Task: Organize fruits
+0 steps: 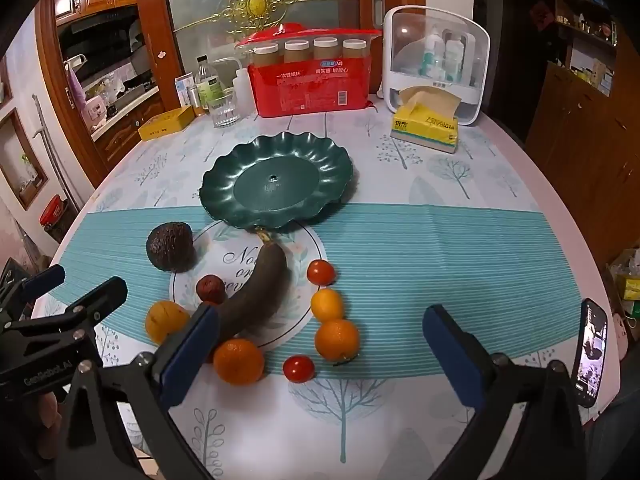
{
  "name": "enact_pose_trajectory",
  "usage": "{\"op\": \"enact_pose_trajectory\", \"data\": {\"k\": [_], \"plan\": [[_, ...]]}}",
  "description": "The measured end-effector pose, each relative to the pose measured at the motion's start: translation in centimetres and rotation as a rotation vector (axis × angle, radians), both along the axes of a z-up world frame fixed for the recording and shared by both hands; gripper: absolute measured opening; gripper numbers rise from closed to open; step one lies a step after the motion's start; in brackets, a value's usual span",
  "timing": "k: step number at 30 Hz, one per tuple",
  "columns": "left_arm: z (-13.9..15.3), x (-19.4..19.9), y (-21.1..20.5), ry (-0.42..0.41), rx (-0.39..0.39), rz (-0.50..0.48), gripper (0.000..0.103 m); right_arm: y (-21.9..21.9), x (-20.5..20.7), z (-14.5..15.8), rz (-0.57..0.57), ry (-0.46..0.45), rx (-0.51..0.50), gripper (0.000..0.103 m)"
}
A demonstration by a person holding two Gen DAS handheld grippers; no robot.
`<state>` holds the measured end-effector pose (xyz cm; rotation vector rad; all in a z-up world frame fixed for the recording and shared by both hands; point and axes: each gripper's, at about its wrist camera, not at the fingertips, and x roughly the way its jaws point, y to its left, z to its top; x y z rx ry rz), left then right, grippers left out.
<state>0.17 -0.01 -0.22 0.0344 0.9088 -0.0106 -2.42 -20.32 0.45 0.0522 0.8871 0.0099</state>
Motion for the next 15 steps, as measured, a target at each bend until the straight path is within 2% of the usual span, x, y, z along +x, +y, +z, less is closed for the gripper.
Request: {"op": "enact_pose_trajectory", "data": {"k": [6, 10, 15], "plan": [[-0.48, 0.6, 0.26, 0.028, -0.004, 0.018, 0.102, 0.26, 0.25, -0.46, 0.0, 0.008, -0.032, 0.102], [-0.19, 0.06, 0.35, -0.003, 0.001, 0.004, 0.102, 0.29, 0.03, -0.61, -0.015, 0.003, -0.061, 0.102], [-0.18, -0.11, 0.07, -0.015, 0.016, -0.005, 0.102, -0.08, 0.23, -0.66, 0.002, 0.015, -0.022, 0.102]]}}
